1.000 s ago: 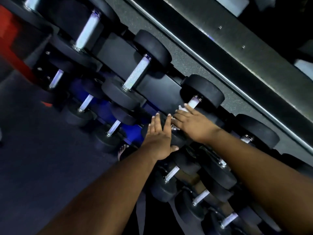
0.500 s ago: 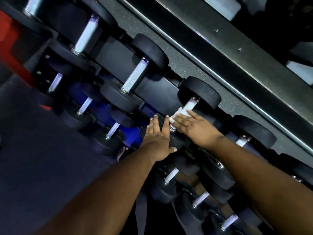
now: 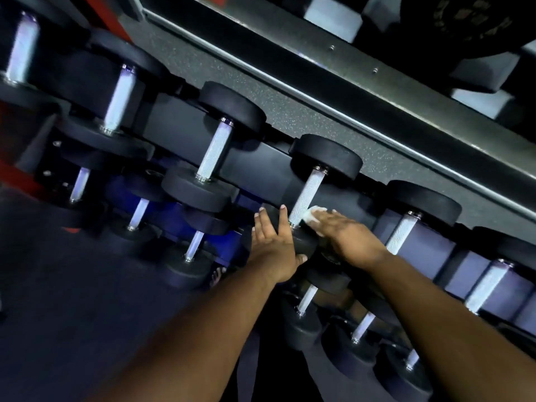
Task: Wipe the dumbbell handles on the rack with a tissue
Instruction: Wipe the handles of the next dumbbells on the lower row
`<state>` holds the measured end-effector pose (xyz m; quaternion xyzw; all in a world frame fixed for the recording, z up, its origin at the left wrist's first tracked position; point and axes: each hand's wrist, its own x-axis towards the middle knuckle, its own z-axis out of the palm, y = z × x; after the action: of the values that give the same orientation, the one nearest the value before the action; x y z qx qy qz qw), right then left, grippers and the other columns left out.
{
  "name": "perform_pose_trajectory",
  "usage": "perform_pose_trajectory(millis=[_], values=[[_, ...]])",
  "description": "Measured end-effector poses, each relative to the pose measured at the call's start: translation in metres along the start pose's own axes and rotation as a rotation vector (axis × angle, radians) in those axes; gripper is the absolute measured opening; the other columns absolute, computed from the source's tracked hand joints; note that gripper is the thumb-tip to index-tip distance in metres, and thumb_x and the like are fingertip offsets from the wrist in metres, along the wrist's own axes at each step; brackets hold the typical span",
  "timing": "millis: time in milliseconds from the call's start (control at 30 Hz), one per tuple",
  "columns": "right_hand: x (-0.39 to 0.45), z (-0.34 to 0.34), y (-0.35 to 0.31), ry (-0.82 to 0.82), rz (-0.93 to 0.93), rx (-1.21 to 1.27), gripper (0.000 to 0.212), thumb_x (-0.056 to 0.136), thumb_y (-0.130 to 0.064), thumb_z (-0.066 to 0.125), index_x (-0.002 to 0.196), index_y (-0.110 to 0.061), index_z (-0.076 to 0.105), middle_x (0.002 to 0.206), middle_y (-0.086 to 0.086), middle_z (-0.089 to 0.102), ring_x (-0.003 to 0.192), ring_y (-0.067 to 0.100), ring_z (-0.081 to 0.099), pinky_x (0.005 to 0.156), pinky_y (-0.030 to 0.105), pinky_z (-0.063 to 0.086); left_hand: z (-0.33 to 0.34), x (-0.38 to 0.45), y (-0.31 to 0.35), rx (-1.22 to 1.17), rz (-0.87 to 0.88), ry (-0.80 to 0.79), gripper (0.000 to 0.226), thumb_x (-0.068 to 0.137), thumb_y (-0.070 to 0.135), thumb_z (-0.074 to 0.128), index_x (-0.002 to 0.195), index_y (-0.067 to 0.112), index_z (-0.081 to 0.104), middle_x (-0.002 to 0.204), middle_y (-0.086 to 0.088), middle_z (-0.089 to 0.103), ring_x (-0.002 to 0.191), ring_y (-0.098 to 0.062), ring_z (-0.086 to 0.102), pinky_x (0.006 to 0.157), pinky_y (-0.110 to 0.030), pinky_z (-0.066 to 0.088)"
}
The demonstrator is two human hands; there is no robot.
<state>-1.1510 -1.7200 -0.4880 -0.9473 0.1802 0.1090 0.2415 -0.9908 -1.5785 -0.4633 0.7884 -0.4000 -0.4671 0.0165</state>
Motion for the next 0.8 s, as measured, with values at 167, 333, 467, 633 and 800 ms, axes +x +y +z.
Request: perform_pose_trajectory(millis=[167, 333, 467, 633, 800], values=[[0.051, 0.004, -0.045, 0.546, 0.814, 1.287, 0.040, 0.093, 0.005, 0.042, 0.116, -0.013, 0.069, 0.106, 0.005, 0.073, 0.095, 0.017, 0.070, 0.079, 0.018, 0.052, 0.001, 0.000, 0.000, 0.003, -0.004, -0.004, 0.119, 0.092, 0.054, 0.065, 0.152, 0.020, -0.032, 0.155, -0.028, -0.037, 0.149, -0.040, -0.028, 0.124, -0.047, -0.005], [0.103, -0.014, -0.033, 0.679, 0.765, 1.869, 0.028, 0.082, -0.008, 0.049, 0.103, 0.003, 0.065, 0.085, 0.022, 0.063, 0.069, 0.031, 0.059, 0.071, 0.035, 0.051, -0.001, 0.001, 0.001, 0.019, -0.015, -0.023, 0.118, 0.093, 0.054, 0.063, 0.151, 0.020, -0.034, 0.153, -0.028, -0.040, 0.149, -0.040, -0.028, 0.124, -0.046, -0.006], [0.093, 0.009, -0.037, 0.385, 0.830, 1.797, 0.017, 0.090, -0.010, 0.062, 0.106, -0.004, 0.065, 0.084, 0.012, 0.068, 0.070, 0.023, 0.065, 0.069, 0.034, 0.056, 0.000, 0.001, 0.001, 0.023, -0.019, -0.012, 0.118, 0.092, 0.056, 0.063, 0.152, 0.020, -0.033, 0.155, -0.027, -0.039, 0.149, -0.039, -0.027, 0.124, -0.045, -0.006], [0.093, -0.001, -0.028, 0.403, 0.746, 1.789, 0.010, 0.092, -0.007, 0.060, 0.099, -0.001, 0.066, 0.075, 0.012, 0.069, 0.066, 0.023, 0.067, 0.072, 0.034, 0.055, 0.000, 0.001, 0.002, 0.021, -0.029, -0.012, 0.120, 0.091, 0.055, 0.065, 0.151, 0.022, -0.034, 0.155, -0.025, -0.040, 0.149, -0.037, -0.028, 0.124, -0.044, -0.007], [0.093, 0.007, -0.036, 0.395, 0.810, 1.685, 0.016, 0.093, -0.014, 0.067, 0.107, -0.004, 0.066, 0.080, 0.009, 0.070, 0.077, 0.023, 0.067, 0.073, 0.034, 0.055, 0.000, 0.001, 0.002, 0.002, -0.034, -0.010, 0.120, 0.092, 0.054, 0.065, 0.151, 0.023, -0.035, 0.154, -0.023, -0.043, 0.149, -0.035, -0.031, 0.123, -0.043, -0.008]])
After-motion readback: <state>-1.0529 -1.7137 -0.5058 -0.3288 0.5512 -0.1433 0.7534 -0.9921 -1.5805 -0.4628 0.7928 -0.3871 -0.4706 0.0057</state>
